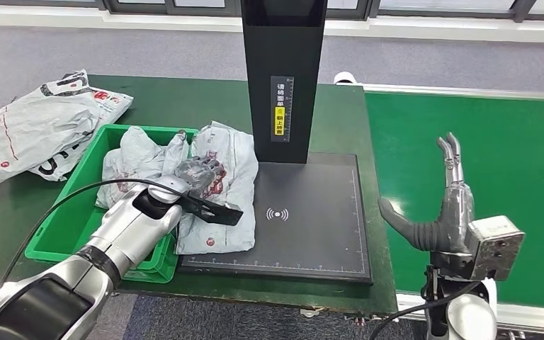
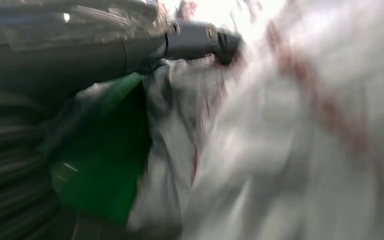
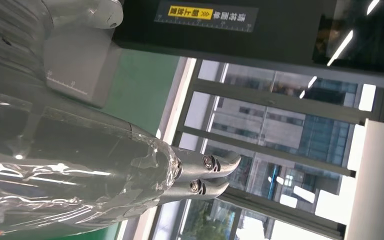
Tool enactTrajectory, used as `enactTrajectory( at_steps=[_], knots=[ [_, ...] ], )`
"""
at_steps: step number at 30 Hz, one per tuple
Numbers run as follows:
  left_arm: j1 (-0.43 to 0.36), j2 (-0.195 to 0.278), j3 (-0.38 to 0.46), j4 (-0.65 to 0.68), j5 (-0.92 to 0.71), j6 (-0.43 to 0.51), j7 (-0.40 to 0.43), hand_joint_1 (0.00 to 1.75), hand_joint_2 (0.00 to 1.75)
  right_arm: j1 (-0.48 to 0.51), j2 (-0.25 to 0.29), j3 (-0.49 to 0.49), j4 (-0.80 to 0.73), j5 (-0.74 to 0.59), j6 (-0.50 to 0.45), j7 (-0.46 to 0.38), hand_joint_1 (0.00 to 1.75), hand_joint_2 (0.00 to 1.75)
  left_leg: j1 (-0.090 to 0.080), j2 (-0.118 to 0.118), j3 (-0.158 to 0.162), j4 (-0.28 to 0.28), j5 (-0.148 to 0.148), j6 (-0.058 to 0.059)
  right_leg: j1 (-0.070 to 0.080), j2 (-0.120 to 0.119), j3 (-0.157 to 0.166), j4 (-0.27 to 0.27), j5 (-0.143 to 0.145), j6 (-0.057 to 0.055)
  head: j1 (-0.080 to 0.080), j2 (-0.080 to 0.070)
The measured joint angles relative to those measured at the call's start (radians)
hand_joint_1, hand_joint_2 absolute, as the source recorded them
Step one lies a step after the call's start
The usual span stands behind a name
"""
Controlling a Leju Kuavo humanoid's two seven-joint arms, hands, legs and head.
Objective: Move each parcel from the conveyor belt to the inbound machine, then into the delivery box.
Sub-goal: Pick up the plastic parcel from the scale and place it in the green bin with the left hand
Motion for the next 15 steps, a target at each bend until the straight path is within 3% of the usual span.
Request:
enactTrajectory(
  at_steps=[5, 15],
  knots=[
    [-0.031, 0.005, 0.012, 0.096, 0.032, -0.029, -0.111, 1.75, 1.75, -0.009, -0.003, 0.014, 0.013, -0.002, 0.000, 0.001, 0.00, 1.75, 0.000, -0.001, 0.001, 0.000, 0.000, 0.000, 0.000, -0.001, 0.001, 0.000, 0.000, 0.000, 0.000, 0.000],
    [-0.071, -0.001, 0.033, 0.167, 0.106, -0.049, -0.194, 1.75, 1.75, -0.005, -0.012, 0.020, 0.020, -0.013, -0.009, 0.000, 0.00, 1.75, 0.000, 0.002, 0.004, 0.000, 0.000, -0.001, 0.001, 0.001, 0.002, 0.001, 0.001, -0.002, 0.000, 0.000]
  ],
)
